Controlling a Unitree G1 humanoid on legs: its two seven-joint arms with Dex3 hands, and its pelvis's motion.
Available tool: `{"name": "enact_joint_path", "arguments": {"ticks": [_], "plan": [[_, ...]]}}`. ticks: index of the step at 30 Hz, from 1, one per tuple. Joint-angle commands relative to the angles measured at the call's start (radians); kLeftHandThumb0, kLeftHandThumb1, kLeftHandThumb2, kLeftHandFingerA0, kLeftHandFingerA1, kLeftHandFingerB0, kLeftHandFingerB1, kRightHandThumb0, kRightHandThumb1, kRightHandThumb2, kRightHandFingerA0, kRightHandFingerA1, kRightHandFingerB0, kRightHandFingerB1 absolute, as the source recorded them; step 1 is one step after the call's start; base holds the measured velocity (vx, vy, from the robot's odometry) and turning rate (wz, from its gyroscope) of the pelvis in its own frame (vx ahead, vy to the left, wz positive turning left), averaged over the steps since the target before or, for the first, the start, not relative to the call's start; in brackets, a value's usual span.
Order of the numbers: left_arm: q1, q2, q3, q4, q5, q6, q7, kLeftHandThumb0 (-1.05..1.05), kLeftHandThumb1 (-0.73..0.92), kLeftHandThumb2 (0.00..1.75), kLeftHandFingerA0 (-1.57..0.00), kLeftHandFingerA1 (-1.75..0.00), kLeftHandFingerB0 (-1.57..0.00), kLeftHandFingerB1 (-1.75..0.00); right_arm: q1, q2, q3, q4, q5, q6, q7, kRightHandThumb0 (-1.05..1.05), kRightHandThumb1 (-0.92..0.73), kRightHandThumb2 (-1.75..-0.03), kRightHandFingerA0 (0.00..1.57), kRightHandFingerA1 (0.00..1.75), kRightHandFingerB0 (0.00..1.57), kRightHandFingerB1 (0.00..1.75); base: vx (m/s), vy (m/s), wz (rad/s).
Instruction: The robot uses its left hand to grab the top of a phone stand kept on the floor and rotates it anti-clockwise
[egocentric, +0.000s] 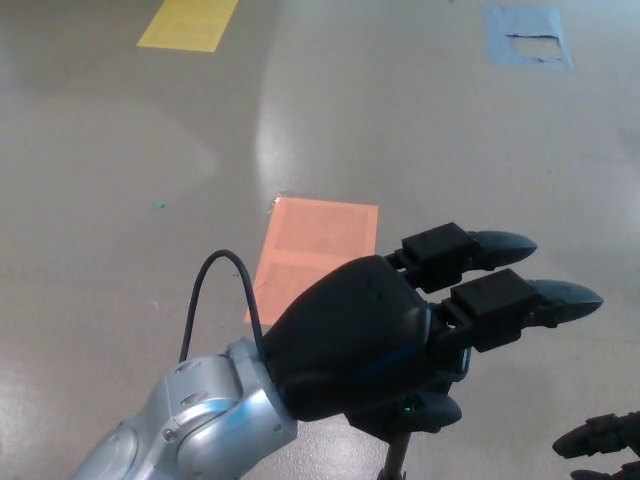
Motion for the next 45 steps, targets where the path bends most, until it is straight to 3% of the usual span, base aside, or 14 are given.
{"name": "enact_joint_path", "arguments": {"ticks": [1,11,13,22,23,26,29,34,35,37,38,40,42,45], "plan": [[0.003,0.004,-0.002,0.029,0.024,-0.025,0.000,0.00,0.49,0.54,-0.12,-0.31,-0.11,-0.35,-0.009,-0.015,-0.005,0.003,0.006,0.014,0.007,-0.42,-0.70,-0.61,0.48,0.39,0.36,0.34,0.00,0.000,0.00],[0.000,-0.003,-0.004,0.095,0.043,-0.049,0.025,-0.02,0.51,0.54,-0.13,-0.31,-0.10,-0.35,-0.022,-0.017,0.004,0.005,-0.005,0.012,0.007,-0.42,-0.71,-0.61,0.52,0.39,0.37,0.34,0.00,0.000,0.00],[-0.003,-0.007,-0.003,0.113,0.040,-0.054,0.029,-0.04,0.52,0.55,-0.13,-0.32,-0.09,-0.35,-0.024,-0.015,0.006,0.008,-0.008,0.014,0.001,-0.50,-0.59,-0.82,0.47,0.51,0.34,0.45,0.00,0.000,0.00],[-0.021,-0.019,0.010,0.219,0.061,-0.086,0.090,-0.21,0.49,0.56,-0.14,-0.33,-0.09,-0.36,-0.019,-0.014,0.001,0.000,-0.001,0.007,0.021,-0.45,-0.73,-0.61,0.52,0.41,0.34,0.34,0.00,0.000,0.00],[-0.020,-0.025,0.011,0.228,0.062,-0.084,0.098,-0.26,0.47,0.57,-0.17,-0.34,-0.14,-0.37,-0.020,-0.014,0.001,0.002,-0.001,0.005,0.021,-0.52,-0.60,-0.84,0.46,0.53,0.30,0.46,0.00,0.000,0.00],[-0.026,-0.037,0.015,0.253,0.062,-0.089,0.116,-0.30,0.49,0.60,-0.17,-0.36,-0.15,-0.39,-0.025,-0.013,-0.001,0.010,-0.002,-0.001,0.019,-0.51,-0.60,-0.84,0.47,0.53,0.30,0.46,0.00,0.000,0.00],[-0.035,-0.040,0.018,0.269,0.063,-0.107,0.127,-0.37,0.52,0.63,-0.19,-0.37,-0.18,-0.39,-0.033,-0.011,-0.001,0.015,-0.004,0.002,0.014,-0.42,-0.73,-0.61,0.53,0.41,0.35,0.34,0.00,0.000,0.00],[-0.040,-0.043,0.016,0.286,0.065,-0.131,0.145,-0.41,0.52,0.65,-0.20,-0.38,-0.20,-0.40,-0.028,-0.012,-0.002,0.006,-0.002,0.002,0.019,-0.42,-0.74,-0.61,0.53,0.40,0.35,0.34,0.00,0.000,0.00],[-0.038,-0.045,0.015,0.285,0.064,-0.131,0.144,-0.41,0.53,0.66,-0.20,-0.38,-0.20,-0.41,-0.027,-0.014,-0.001,0.005,-0.003,-0.001,0.019,-0.51,-0.61,-0.84,0.48,0.53,0.31,0.46,0.00,0.000,0.00],[-0.037,-0.046,0.014,0.285,0.063,-0.131,0.144,-0.41,0.53,0.66,-0.20,-0.38,-0.20,-0.41,-0.026,-0.015,0.000,0.005,-0.005,-0.004,0.018,-0.51,-0.61,-0.84,0.48,0.53,0.31,0.46,0.00,0.000,0.00],[-0.036,-0.046,0.014,0.281,0.062,-0.129,0.141,-0.41,0.52,0.66,-0.21,-0.38,-0.21,-0.41,-0.026,-0.015,0.001,0.008,-0.006,-0.007,0.018,-0.44,-0.73,-0.61,0.53,0.41,0.35,0.34,0.00,0.000,0.00],[-0.035,-0.048,0.013,0.278,0.063,-0.130,0.140,-0.41,0.53,0.65,-0.23,-0.38,-0.23,-0.41,-0.024,-0.017,0.001,0.006,-0.006,-0.012,0.020,-0.51,-0.60,-0.84,0.47,0.53,0.31,0.46,0.00,0.000,0.00],[-0.037,-0.049,0.013,0.280,0.063,-0.136,0.145,-0.41,0.54,0.66,-0.24,-0.39,-0.24,-0.41,-0.025,-0.016,0.001,0.006,-0.007,-0.006,0.016,-0.43,-0.73,-0.61,0.53,0.40,0.36,0.34,0.00,0.000,0.00],[-0.047,-0.048,0.009,0.287,0.058,-0.157,0.144,-0.25,0.66,0.59,-0.57,-0.40,-0.33,-0.35,-0.028,-0.013,-0.001,0.014,-0.007,-0.003,0.009,-0.42,-0.74,-0.62,0.52,0.40,0.35,0.34,0.00,0.000,0.00]]}}
